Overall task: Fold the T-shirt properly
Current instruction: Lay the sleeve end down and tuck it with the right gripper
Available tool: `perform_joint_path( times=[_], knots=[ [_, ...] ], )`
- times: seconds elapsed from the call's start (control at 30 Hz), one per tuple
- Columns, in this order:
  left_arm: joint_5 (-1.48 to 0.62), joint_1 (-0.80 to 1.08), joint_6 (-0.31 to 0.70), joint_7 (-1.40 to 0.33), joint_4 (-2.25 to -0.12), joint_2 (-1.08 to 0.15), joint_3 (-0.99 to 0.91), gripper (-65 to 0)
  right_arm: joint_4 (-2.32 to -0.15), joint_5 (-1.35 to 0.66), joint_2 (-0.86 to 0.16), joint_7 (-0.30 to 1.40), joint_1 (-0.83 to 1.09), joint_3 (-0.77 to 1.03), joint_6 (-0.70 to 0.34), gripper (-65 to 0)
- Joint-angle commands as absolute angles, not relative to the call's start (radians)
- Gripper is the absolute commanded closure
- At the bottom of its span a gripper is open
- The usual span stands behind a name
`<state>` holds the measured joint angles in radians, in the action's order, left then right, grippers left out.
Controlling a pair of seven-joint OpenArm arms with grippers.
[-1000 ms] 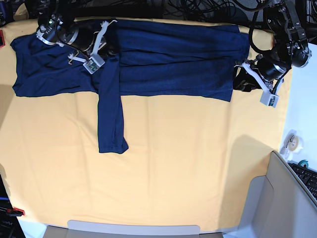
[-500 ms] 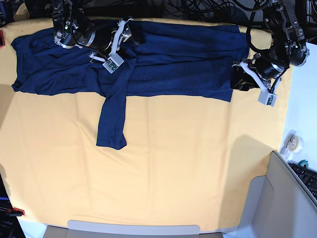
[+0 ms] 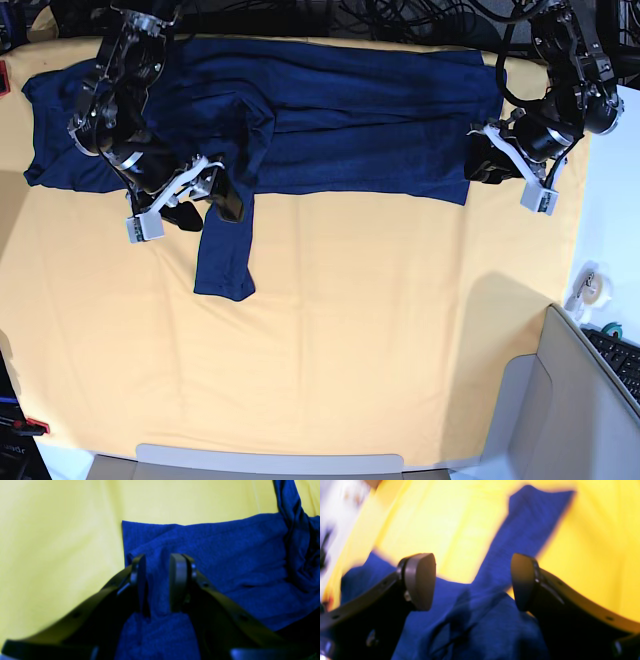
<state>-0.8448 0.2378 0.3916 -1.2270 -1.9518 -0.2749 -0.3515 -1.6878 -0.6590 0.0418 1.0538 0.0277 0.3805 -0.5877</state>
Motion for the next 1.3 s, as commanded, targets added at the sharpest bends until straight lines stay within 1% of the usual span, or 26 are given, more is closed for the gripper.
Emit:
perform_joint_path(
  times=[0.0, 0.1, 0.27, 0.43, 0.63, 0.7, 0.8, 0.87, 1.07, 1.1, 1.17, 1.27],
  knots=[
    [-0.858, 0.232, 0.394, -1.213, -1.966, -0.285, -0.352, -16.1, -1.656, -0.677, 0.038, 1.032, -0.007, 0.397, -0.568, -45.9],
    [-0.858, 0.245, 0.394, -1.213, -1.966, -0.285, -0.352, -16.1, -1.506, -0.677, 0.038, 1.03, -0.084, 0.418, -0.539, -45.9],
    [-0.858, 0.245, 0.394, -1.213, -1.966, -0.285, -0.352, -16.1, -1.377, -0.677, 0.041, 0.957, -0.15, 0.453, -0.518, -45.9],
    [-0.858, 0.245, 0.394, -1.213, -1.966, -0.285, -0.352, -16.1, -1.297, -0.677, 0.041, 0.885, -0.188, 0.45, -0.361, -45.9],
    [-0.858, 0.242, 0.394, -1.213, -1.966, -0.285, -0.352, -16.1, -1.26, -0.68, 0.064, 0.828, -0.222, 0.45, -0.251, -45.9],
    [-0.858, 0.24, 0.392, -1.213, -1.966, -0.285, -0.352, -16.1, -1.26, -0.68, 0.077, 0.825, -0.229, 0.45, -0.194, -45.9],
    [-0.858, 0.24, 0.392, -1.213, -1.966, -0.285, -0.352, -16.1, -1.26, -0.68, 0.085, 0.826, -0.259, 0.447, -0.139, -45.9],
    [-0.858, 0.24, 0.392, -1.214, -1.966, -0.285, -0.352, -16.1, -1.254, -0.68, 0.088, 0.829, -0.277, 0.444, -0.127, -45.9],
    [-0.858, 0.239, 0.392, -1.214, -1.966, -0.285, -0.352, -16.1, -1.219, -0.682, 0.091, 0.831, -0.303, 0.341, -0.128, -45.4],
    [-0.858, 0.239, 0.392, -1.214, -1.966, -0.285, -0.352, -16.1, -1.218, -0.682, 0.09, 0.831, -0.303, 0.325, -0.128, -43.7],
    [-0.858, 0.239, 0.392, -1.214, -1.966, -0.285, -0.352, -16.1, -1.218, -0.682, 0.09, 0.831, -0.303, 0.292, -0.13, -34.3],
    [-0.858, 0.237, 0.392, -1.214, -1.966, -0.285, -0.352, -16.1, -1.23, -0.685, 0.09, 0.831, -0.294, 0.249, -0.139, -9.7]
  ],
)
